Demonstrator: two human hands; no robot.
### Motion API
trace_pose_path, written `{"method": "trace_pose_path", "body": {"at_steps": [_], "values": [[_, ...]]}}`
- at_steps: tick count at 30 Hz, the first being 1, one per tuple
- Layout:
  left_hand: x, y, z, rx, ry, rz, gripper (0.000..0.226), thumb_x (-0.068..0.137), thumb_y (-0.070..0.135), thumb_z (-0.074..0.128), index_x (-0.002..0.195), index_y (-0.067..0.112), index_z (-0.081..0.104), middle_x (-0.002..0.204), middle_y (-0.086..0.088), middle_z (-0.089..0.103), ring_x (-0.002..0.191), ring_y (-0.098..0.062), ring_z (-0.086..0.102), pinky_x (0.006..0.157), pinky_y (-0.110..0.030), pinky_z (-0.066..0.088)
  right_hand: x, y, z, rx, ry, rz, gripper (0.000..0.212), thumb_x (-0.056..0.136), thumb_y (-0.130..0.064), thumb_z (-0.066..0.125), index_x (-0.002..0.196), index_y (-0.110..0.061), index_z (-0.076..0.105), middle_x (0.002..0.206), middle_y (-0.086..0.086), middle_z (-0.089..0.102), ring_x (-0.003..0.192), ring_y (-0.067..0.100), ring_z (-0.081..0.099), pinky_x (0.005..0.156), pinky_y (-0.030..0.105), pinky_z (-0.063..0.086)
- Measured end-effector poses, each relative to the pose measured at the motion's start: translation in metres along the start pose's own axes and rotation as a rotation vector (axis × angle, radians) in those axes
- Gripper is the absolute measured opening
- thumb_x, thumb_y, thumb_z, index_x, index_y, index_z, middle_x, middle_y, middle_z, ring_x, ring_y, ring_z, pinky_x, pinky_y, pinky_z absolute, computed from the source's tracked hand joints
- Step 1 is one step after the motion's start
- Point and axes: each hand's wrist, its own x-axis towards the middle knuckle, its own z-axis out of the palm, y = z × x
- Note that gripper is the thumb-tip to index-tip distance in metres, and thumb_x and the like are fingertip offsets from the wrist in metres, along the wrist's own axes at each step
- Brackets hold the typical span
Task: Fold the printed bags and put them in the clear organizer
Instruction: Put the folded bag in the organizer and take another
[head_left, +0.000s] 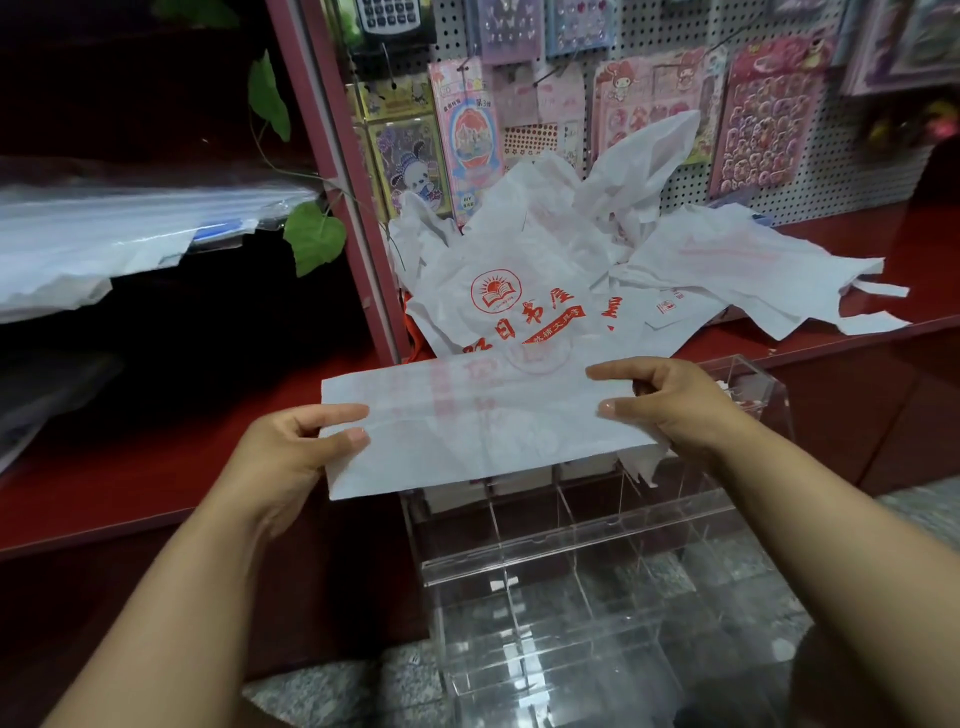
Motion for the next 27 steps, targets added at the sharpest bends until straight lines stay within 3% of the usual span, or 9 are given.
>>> {"method": "trace_pose_path", "body": {"at_steps": [2, 4, 8, 10, 13, 17, 20, 24, 27], "values": [[-0.002, 0.003, -0.002, 0.020, 0.007, -0.018, 0.032, 0.078, -0.011, 0.068, 0.105, 0.006, 0.070, 0.095, -0.010, 0.073, 0.079, -0.019, 0.073, 0.067, -0.023, 0.060, -0.001, -0.002, 0.000, -0.051, 0.018, -0.005, 0.037, 0.075, -0.006, 0.078, 0.106, -0.025, 0.073, 0.049, -0.016, 0.023, 0.045, 0.004, 0.025, 0.049, 0.014, 0.030], [-0.003, 0.005, -0.005, 0.071, 0.023, -0.018, 0.035, 0.075, -0.011, 0.071, 0.104, 0.008, 0.071, 0.097, -0.009, 0.073, 0.081, -0.020, 0.073, 0.067, -0.024, 0.060, -0.002, -0.004, 0.002, -0.083, 0.027, -0.023, 0.037, 0.074, -0.007, 0.079, 0.104, -0.029, 0.073, 0.052, -0.014, 0.027, 0.048, 0.006, 0.029, 0.049, 0.016, 0.031], [-0.003, 0.005, -0.008, 0.239, 0.044, 0.044, 0.032, 0.073, -0.004, 0.078, 0.099, 0.015, 0.074, 0.094, 0.001, 0.073, 0.083, -0.015, 0.072, 0.067, -0.020, 0.057, 0.001, -0.003, 0.005, -0.185, 0.066, -0.100, 0.032, 0.072, -0.012, 0.082, 0.094, -0.035, 0.074, 0.089, 0.011, 0.068, 0.081, 0.034, 0.060, 0.081, 0.038, 0.055], [-0.003, 0.004, -0.010, 0.358, 0.060, 0.086, 0.028, 0.074, 0.002, 0.080, 0.096, 0.018, 0.075, 0.094, 0.006, 0.072, 0.086, -0.011, 0.070, 0.070, -0.021, 0.052, 0.002, -0.003, 0.006, -0.215, 0.090, -0.123, 0.029, 0.074, -0.013, 0.081, 0.095, -0.031, 0.074, 0.104, 0.007, 0.071, 0.098, 0.031, 0.063, 0.091, 0.042, 0.052], [-0.003, 0.006, -0.012, 0.474, 0.084, 0.160, 0.016, 0.076, 0.008, 0.081, 0.085, 0.020, 0.076, 0.094, 0.004, 0.071, 0.089, -0.015, 0.068, 0.080, -0.029, 0.053, 0.002, -0.004, 0.007, -0.235, 0.120, -0.153, 0.021, 0.075, -0.013, 0.080, 0.088, -0.029, 0.073, 0.091, -0.004, 0.070, 0.083, 0.019, 0.063, 0.077, 0.031, 0.052], [-0.005, 0.013, -0.014, 0.600, 0.119, 0.314, 0.011, 0.083, 0.013, 0.075, 0.075, 0.019, 0.071, 0.107, 0.000, 0.061, 0.092, -0.013, 0.059, 0.078, -0.022, 0.043, 0.003, 0.000, 0.007, -0.337, 0.148, -0.173, 0.010, 0.078, -0.017, 0.078, 0.077, -0.020, 0.068, 0.081, -0.002, 0.063, 0.072, 0.014, 0.056, 0.066, 0.028, 0.044], [-0.010, 0.024, -0.013, 0.434, 0.101, 0.285, 0.004, 0.091, 0.016, 0.067, 0.089, 0.013, 0.069, 0.105, -0.001, 0.067, 0.087, -0.013, 0.062, 0.076, -0.026, 0.047, 0.002, 0.002, 0.002, -0.464, 0.011, -0.144, 0.012, 0.078, -0.017, 0.076, 0.076, -0.016, 0.064, 0.087, -0.003, 0.062, 0.079, 0.015, 0.057, 0.071, 0.032, 0.044], [-0.015, 0.044, 0.001, 0.283, 0.071, 0.318, 0.008, 0.094, 0.013, 0.062, 0.094, 0.005, 0.065, 0.086, -0.012, 0.071, 0.078, -0.024, 0.064, 0.074, -0.037, 0.050, -0.009, 0.002, 0.004, -0.445, -0.222, -0.058, 0.018, 0.071, -0.008, 0.077, 0.071, -0.018, 0.062, 0.071, -0.006, 0.063, 0.065, 0.011, 0.056, 0.065, 0.029, 0.042], [-0.020, 0.064, 0.017, 0.294, -0.024, 0.346, 0.008, 0.093, 0.010, 0.063, 0.094, 0.002, 0.065, 0.088, -0.017, 0.071, 0.077, -0.025, 0.064, 0.074, -0.038, 0.050, -0.024, -0.005, 0.022, -0.278, -0.324, -0.043, 0.033, 0.058, -0.028, 0.078, 0.087, -0.021, 0.064, 0.074, -0.002, 0.063, 0.069, 0.015, 0.057, 0.066, 0.029, 0.043]]}}
